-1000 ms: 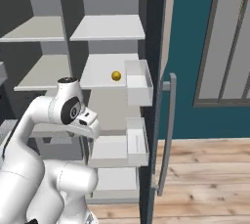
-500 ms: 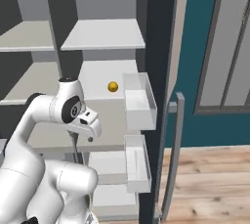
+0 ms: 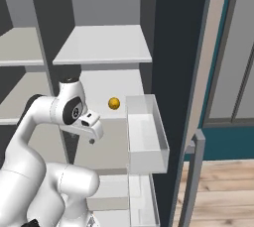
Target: Retrieve a lemon from the fridge and place it on the cutting board with the fish.
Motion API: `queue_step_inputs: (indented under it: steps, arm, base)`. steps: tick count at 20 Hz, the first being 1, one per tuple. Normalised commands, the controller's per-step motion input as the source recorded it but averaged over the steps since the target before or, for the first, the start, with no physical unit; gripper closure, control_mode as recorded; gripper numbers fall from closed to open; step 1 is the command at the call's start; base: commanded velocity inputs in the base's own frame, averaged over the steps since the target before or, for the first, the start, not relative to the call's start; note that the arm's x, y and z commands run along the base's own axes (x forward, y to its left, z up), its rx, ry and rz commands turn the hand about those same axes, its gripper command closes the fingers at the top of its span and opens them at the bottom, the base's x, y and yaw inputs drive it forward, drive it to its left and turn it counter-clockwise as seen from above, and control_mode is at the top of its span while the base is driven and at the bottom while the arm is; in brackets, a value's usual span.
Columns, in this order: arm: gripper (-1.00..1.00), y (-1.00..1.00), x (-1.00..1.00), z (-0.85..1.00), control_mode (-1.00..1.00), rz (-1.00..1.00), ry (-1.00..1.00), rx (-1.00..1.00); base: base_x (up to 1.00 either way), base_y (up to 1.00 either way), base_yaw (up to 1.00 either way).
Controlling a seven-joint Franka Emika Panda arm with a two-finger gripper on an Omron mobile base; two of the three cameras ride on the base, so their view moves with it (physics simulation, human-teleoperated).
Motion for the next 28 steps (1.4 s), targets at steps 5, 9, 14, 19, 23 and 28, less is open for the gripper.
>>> queue_step_inputs:
  steps: [5, 9, 14, 19, 23, 28]
  arm:
    - [-1.0, -0.05, 0.0, 0.0, -1.0, 0.0, -0.02, 0.0]
    - [-1.0, -0.24, 0.04, 0.0, -1.0, 0.0, -0.18, 0.03]
    - [-1.0, -0.08, 0.13, 0.28, -1.0, 0.01, -0.16, 0.0]
    - [-1.0, -0.18, 0.0, 0.25, -1.0, 0.0, -0.34, -0.04]
    - [-1.0, -0.12, 0.0, 0.42, -1.0, 0.0, -0.34, -0.07]
    - [-1.0, 0.0, 0.0, 0.54, -1.0, 0.0, -0.29, -0.06]
  base:
    - [0.13, -0.09, 0.0]
    - [0.0, 0.0, 0.0]
    - [0.0, 0.0, 0.0]
    - [0.0, 0.0, 0.0]
    - [0.0, 0.0, 0.0]
    - [0.0, 0.0, 0.0]
